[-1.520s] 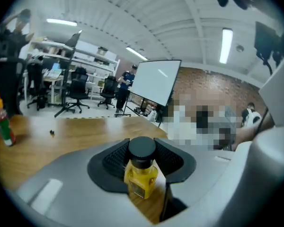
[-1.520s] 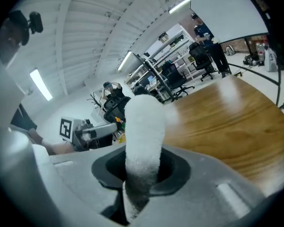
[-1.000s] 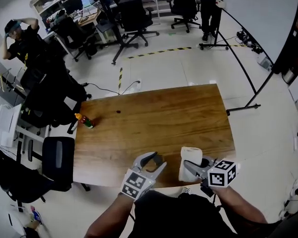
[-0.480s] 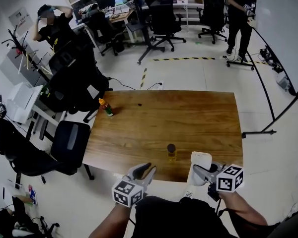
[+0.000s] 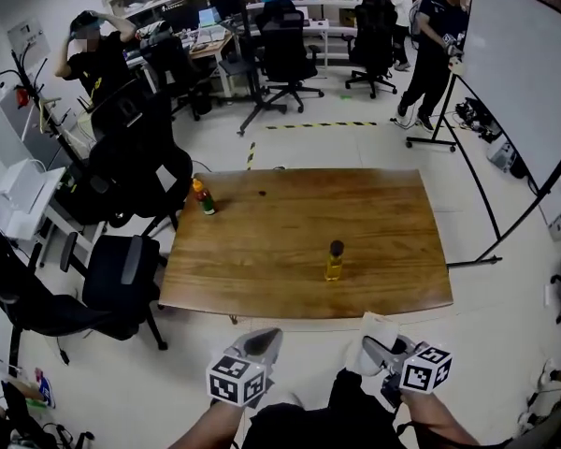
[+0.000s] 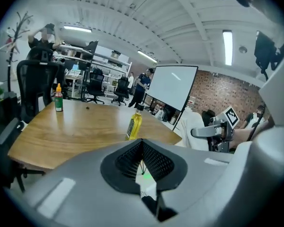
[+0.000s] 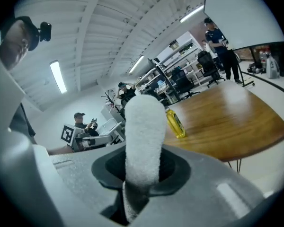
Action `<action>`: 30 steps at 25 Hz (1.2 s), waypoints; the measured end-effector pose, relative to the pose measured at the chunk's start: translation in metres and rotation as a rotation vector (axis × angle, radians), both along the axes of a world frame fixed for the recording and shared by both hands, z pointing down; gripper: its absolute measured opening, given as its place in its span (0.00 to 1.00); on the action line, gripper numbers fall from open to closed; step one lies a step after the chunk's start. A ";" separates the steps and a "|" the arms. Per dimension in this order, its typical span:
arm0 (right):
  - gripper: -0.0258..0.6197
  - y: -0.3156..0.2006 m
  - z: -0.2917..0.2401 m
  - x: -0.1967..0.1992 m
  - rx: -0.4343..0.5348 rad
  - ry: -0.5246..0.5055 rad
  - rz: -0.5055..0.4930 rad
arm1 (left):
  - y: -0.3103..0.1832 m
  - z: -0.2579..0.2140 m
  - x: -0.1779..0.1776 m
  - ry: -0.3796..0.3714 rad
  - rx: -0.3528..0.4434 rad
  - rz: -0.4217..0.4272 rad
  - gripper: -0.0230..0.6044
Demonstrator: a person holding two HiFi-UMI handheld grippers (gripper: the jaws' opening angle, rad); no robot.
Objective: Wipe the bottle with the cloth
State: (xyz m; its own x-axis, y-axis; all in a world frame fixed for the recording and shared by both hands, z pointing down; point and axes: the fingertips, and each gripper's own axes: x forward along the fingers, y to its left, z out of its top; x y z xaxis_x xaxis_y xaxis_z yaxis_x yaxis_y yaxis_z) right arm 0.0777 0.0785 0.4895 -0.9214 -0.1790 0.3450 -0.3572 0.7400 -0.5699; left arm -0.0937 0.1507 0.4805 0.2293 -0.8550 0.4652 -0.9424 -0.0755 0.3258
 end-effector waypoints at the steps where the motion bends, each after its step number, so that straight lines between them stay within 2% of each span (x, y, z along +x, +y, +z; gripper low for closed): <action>1: 0.15 0.018 0.003 0.006 0.006 0.015 0.014 | 0.015 0.003 0.005 0.012 -0.001 0.014 0.06; 6: 0.15 0.077 0.005 0.040 0.036 0.081 0.071 | 0.057 0.019 0.019 0.064 -0.023 0.049 0.06; 12: 0.15 0.100 -0.005 0.066 0.046 0.116 0.069 | 0.080 0.016 0.039 0.070 -0.032 0.069 0.06; 15: 0.15 0.097 -0.008 0.072 0.014 0.096 0.057 | 0.078 0.014 0.044 0.087 -0.029 0.037 0.06; 19: 0.15 0.093 -0.014 0.079 0.011 0.090 0.018 | 0.077 0.014 0.055 0.195 -0.037 -0.034 0.06; 27: 0.15 0.091 -0.017 0.082 0.047 0.074 -0.032 | 0.067 0.000 0.074 0.080 0.012 -0.023 0.06; 30: 0.15 0.092 -0.012 0.081 0.045 0.073 -0.042 | 0.069 0.002 0.076 0.078 0.004 -0.033 0.06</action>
State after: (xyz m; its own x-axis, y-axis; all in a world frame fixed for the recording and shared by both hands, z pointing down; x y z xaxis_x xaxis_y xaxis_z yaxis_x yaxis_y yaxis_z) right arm 0.1592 0.1707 0.4776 -0.9011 -0.1579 0.4039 -0.3649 0.7793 -0.5094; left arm -0.0175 0.2199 0.4824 0.2368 -0.8645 0.4434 -0.9161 -0.0467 0.3982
